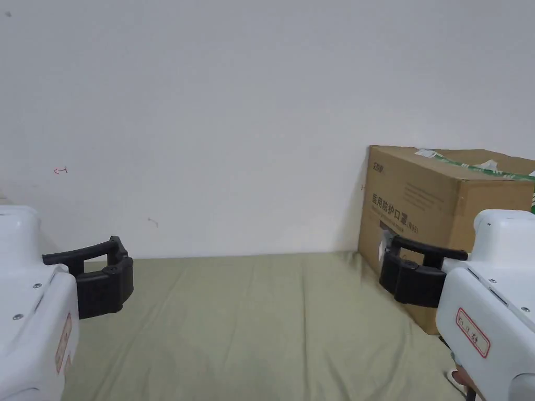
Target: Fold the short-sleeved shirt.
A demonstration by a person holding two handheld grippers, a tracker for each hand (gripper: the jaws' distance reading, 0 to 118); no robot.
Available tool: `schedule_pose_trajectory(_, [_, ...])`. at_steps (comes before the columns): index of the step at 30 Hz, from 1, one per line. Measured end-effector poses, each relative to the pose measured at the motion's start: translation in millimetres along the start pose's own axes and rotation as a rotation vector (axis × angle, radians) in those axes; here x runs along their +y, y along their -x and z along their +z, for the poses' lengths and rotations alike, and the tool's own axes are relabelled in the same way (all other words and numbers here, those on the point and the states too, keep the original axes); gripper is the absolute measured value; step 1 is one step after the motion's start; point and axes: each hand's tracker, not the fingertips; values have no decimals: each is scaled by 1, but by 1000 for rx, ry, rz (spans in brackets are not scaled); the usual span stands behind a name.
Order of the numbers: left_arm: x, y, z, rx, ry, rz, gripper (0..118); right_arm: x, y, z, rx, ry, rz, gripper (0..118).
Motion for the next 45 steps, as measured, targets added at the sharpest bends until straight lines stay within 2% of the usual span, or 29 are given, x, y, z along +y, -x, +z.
schedule_pose_trajectory(28, [7, 0, 0, -7, -21, 20, 118, 12, 7, 6, 4, -53, 36, 118])
schedule_pose_trajectory(45, [-1, 1, -20, -8, -28, 47, 118, -4, 5, -18, 4, -36, 51, 118])
